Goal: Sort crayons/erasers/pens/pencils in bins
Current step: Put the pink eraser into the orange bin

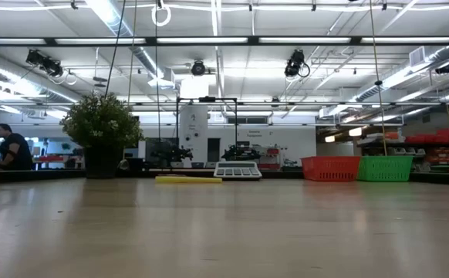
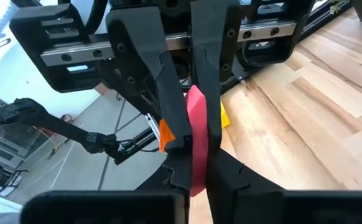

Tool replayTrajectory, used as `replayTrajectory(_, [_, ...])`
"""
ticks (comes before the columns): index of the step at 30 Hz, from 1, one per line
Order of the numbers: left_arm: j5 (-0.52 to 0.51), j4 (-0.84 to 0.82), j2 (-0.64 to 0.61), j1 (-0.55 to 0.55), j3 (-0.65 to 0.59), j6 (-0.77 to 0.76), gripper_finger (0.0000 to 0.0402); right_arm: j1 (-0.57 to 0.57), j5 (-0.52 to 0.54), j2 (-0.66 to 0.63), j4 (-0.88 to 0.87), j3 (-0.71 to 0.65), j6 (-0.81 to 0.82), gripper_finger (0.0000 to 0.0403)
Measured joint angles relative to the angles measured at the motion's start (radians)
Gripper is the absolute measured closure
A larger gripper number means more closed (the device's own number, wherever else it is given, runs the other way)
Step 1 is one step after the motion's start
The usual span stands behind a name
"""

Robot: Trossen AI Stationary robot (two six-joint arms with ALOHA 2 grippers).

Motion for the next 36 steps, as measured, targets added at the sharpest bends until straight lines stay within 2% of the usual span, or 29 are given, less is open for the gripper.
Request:
replayTrajectory(5, [0.000, -0.001, 0.000, 0.004, 0.000, 0.001, 0.0375, 0.000, 0.001, 0.000, -0.004, 0.000, 0.039, 0.0333])
replayTrajectory(10, [0.002, -0.037, -0.020, 0.008, 0.000, 0.025, 0.0376, 0.000, -0.017, -0.001, -0.016, 0.000, 0.072, 0.0325])
replayTrajectory(16, [0.001, -0.181, -0.082, 0.019, 0.000, 0.073, 0.0376, 0.000, -0.056, -0.002, -0.024, 0.000, 0.087, 0.0310])
replayTrajectory(21, [0.009, -0.404, -0.169, 0.008, -0.001, 0.107, 0.0376, 0.000, -0.066, -0.002, -0.070, 0.001, 0.114, 0.0287])
replayTrajectory(25, [0.016, -0.661, -0.244, -0.054, -0.001, 0.109, 0.0376, 0.000, -0.066, -0.002, -0.112, 0.001, 0.133, 0.0276])
replayTrajectory(31, [0.018, -1.084, -0.319, -0.226, 0.000, 0.054, 0.0376, 0.000, -0.066, -0.002, -0.126, 0.001, 0.136, 0.0274])
replayTrajectory(36, [0.039, -1.263, -0.322, -0.398, -0.006, -0.053, 0.0376, 0.000, -0.057, -0.002, -0.126, 0.001, 0.124, 0.0274])
